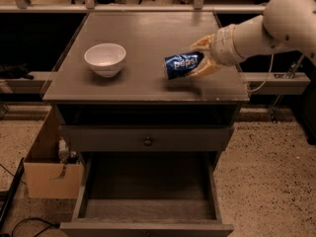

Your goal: Pick pepsi can from middle drawer and place on counter

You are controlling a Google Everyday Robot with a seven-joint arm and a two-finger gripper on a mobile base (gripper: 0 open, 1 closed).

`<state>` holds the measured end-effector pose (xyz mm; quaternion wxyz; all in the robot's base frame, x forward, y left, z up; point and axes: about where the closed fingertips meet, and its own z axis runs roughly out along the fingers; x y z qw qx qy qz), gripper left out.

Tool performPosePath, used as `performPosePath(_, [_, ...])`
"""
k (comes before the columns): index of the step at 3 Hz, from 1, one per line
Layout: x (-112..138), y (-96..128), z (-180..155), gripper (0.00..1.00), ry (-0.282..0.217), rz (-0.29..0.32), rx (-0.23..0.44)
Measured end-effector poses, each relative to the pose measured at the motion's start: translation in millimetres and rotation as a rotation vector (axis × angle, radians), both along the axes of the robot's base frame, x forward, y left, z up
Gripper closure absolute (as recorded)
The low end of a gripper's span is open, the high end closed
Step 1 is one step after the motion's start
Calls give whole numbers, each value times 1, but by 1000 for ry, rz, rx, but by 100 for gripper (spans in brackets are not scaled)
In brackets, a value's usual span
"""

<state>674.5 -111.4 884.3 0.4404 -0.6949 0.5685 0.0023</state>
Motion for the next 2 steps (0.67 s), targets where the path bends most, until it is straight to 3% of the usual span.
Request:
performPosePath(1, [18, -7, -20, 100, 43, -17, 13])
performPosePath(2, [20, -7, -22, 82, 46, -19, 15])
